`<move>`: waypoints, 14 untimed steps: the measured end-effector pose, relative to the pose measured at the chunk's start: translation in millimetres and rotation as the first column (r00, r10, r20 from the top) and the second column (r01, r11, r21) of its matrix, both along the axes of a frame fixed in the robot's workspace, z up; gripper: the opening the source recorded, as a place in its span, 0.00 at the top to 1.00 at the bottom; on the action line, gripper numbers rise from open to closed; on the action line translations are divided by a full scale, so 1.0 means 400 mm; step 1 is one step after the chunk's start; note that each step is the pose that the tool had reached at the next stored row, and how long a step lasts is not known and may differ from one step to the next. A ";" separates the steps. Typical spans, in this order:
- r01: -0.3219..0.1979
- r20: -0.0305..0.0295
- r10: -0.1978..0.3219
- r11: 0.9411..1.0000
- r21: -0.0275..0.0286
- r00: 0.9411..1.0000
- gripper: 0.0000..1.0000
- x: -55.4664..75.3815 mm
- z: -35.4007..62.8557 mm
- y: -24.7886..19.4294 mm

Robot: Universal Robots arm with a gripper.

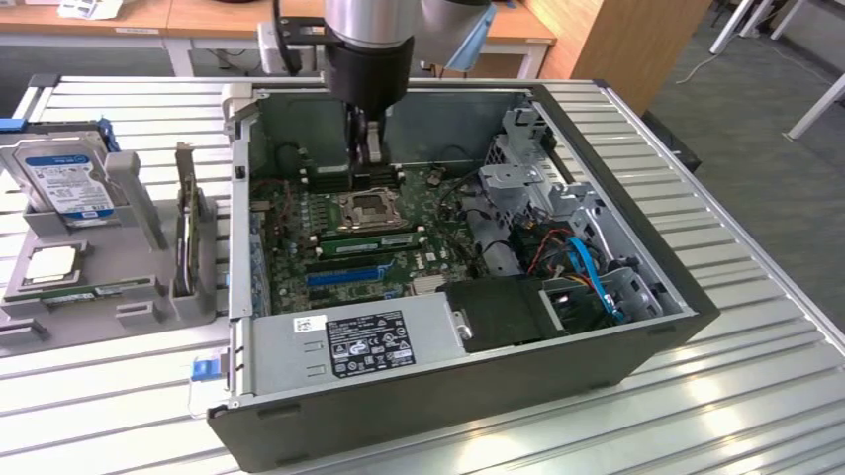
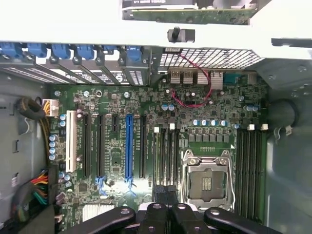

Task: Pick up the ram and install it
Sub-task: 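Press down the ram until it locks into place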

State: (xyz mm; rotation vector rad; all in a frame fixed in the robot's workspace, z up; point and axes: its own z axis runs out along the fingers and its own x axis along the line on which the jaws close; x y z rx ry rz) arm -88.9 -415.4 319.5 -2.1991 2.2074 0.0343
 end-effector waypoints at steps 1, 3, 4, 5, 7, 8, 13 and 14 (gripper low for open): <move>0.000 0.000 0.000 1.000 0.000 1.000 0.90 0.000 0.005 0.000; 0.000 0.000 0.000 1.000 0.000 1.000 0.90 0.000 0.015 0.000; 0.000 0.000 0.000 1.000 0.000 1.000 0.90 0.000 0.020 0.000; 0.000 0.000 0.000 1.000 0.000 1.000 0.90 0.000 0.024 0.000; 0.000 0.000 0.000 1.000 0.000 1.000 0.90 0.000 0.032 0.000; 0.000 0.000 0.000 1.000 0.000 1.000 0.90 0.000 0.036 0.000; 0.000 0.000 0.000 1.000 0.000 1.000 0.90 0.000 0.038 0.000; 0.000 0.000 0.000 1.000 0.000 1.000 0.90 0.000 0.038 0.000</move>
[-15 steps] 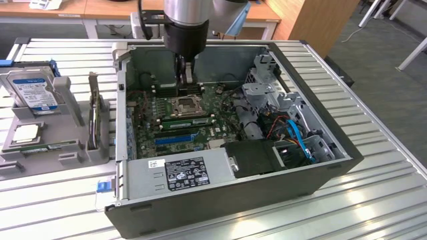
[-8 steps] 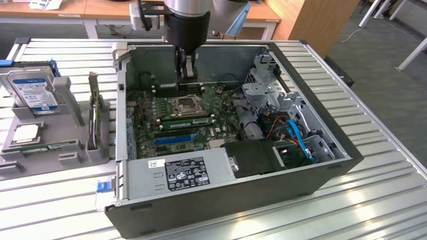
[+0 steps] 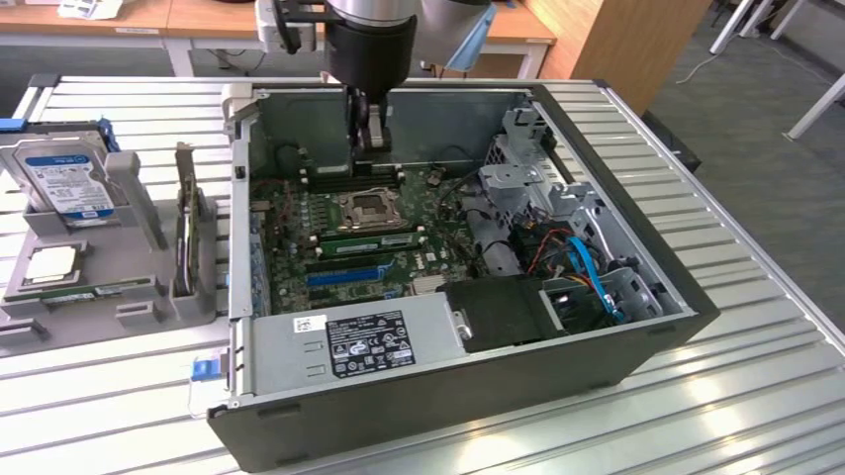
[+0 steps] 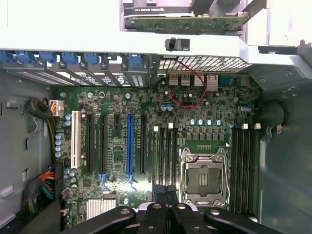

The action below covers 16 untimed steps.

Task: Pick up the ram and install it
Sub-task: 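Press down the ram until it locks into place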

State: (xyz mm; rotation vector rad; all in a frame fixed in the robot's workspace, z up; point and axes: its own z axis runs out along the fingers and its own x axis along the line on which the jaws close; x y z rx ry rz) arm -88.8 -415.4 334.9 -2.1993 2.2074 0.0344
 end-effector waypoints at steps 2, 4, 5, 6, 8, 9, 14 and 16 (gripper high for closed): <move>0.000 0.000 0.000 1.000 0.000 1.000 0.90 0.006 0.000 0.000; 0.000 -0.001 0.000 1.000 0.000 1.000 0.90 0.014 0.000 0.000; 0.000 -0.002 0.000 1.000 0.000 1.000 0.90 0.019 0.000 0.000; 0.000 -0.003 0.000 1.000 0.000 1.000 0.90 0.024 0.000 0.000; 0.000 -0.005 0.000 1.000 0.000 1.000 0.90 0.035 0.000 0.000; 0.000 -0.007 0.000 1.000 0.000 1.000 0.90 0.041 0.000 0.000; 0.000 -0.013 0.000 1.000 0.000 1.000 0.90 0.067 0.000 0.000; 0.000 -0.016 0.000 1.000 0.000 1.000 0.90 0.077 0.000 0.000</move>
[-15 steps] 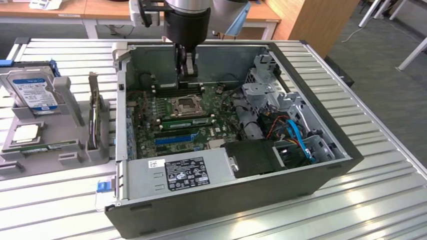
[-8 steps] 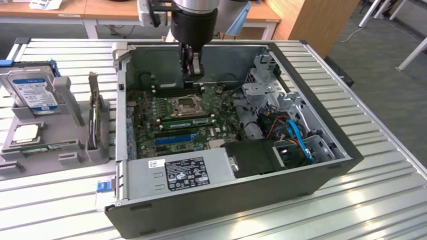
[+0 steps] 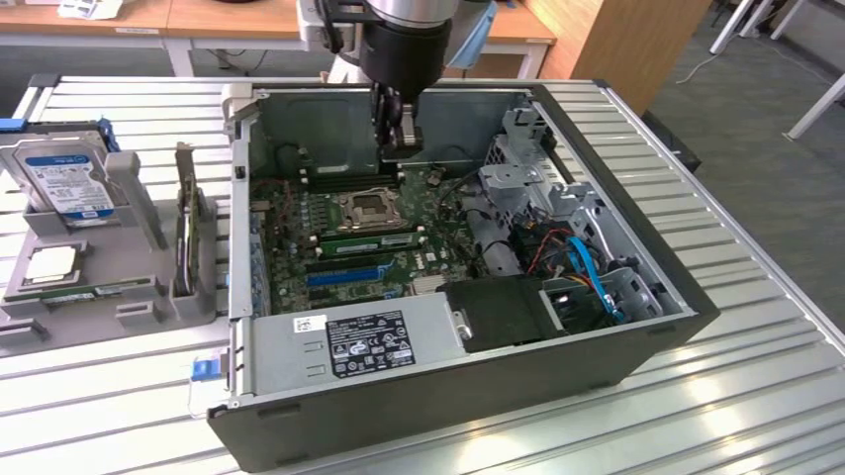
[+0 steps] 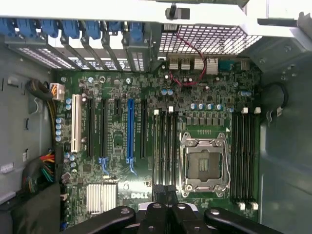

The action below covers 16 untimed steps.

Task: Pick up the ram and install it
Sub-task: 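Press down the ram until it locks into place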

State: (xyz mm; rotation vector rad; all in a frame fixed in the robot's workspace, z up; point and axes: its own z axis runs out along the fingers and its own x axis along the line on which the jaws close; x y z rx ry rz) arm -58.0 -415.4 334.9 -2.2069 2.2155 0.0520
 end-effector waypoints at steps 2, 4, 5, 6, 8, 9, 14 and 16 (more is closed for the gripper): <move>0.000 -0.002 0.000 1.000 0.000 1.000 0.90 0.007 0.000 0.000; 0.000 -0.003 0.000 1.000 0.000 1.000 0.90 0.013 0.000 0.000; 0.000 -0.003 0.000 1.000 0.000 1.000 0.90 0.015 0.000 0.000; 0.000 -0.003 0.000 1.000 0.000 1.000 0.90 0.016 0.000 0.000; 0.000 -0.003 0.000 1.000 0.000 1.000 0.90 0.016 0.000 0.000; 0.000 -0.003 0.000 1.000 0.000 1.000 0.90 0.016 0.000 0.000; 0.000 -0.003 0.000 1.000 0.000 1.000 0.90 0.016 0.000 0.000; 0.000 -0.003 0.000 1.000 0.000 1.000 0.90 0.016 0.000 0.000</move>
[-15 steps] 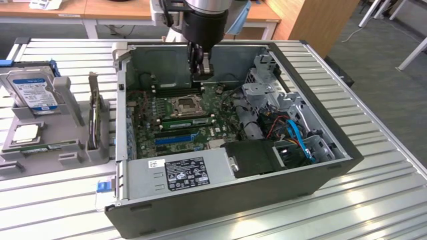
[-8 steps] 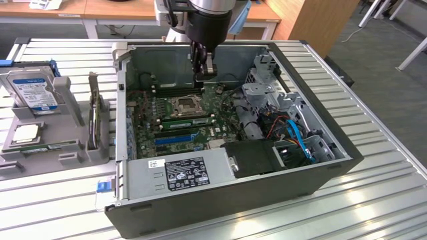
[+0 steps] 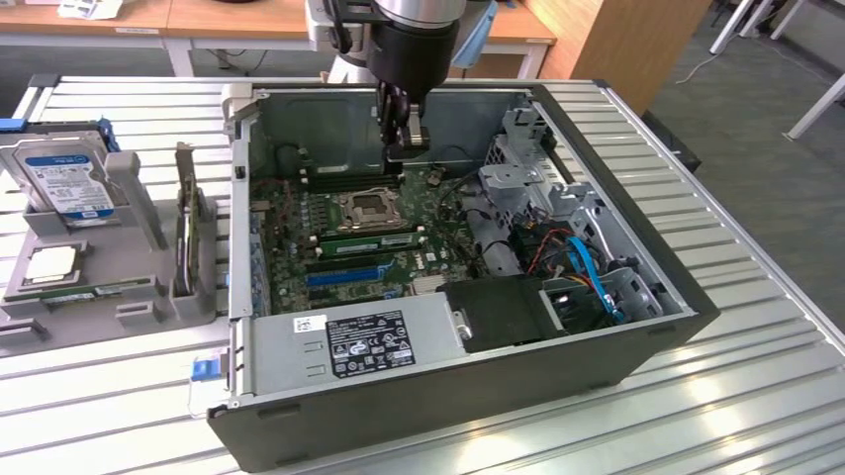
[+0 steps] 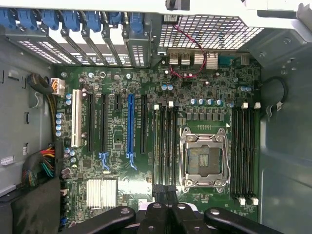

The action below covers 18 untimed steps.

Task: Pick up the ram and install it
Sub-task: 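Press down the ram until it locks into place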

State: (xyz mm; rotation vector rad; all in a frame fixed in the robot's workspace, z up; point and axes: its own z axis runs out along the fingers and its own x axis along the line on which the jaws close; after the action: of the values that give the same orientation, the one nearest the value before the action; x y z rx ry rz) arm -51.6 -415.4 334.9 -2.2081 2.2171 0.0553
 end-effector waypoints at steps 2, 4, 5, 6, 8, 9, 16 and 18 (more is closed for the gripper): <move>0.001 0.000 -0.001 1.000 0.000 1.000 0.90 0.000 0.000 0.000; 0.005 0.000 -0.005 1.000 0.000 1.000 0.90 0.000 0.000 0.000; 0.008 0.000 -0.008 1.000 0.000 1.000 0.90 0.000 0.000 0.000; 0.011 0.000 -0.011 1.000 0.000 1.000 0.90 0.000 0.000 0.000; 0.016 0.000 -0.016 1.000 0.000 1.000 0.90 0.000 0.000 0.000; 0.018 0.000 -0.018 1.000 0.000 1.000 0.90 0.000 0.000 0.000; 0.088 -0.001 -0.088 0.996 0.000 0.996 0.90 0.000 0.000 0.000; 0.119 -0.001 -0.119 0.993 0.000 0.993 0.90 0.000 0.000 0.000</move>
State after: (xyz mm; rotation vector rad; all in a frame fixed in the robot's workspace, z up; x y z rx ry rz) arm -51.6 -415.4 334.9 -2.0708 2.3437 0.0549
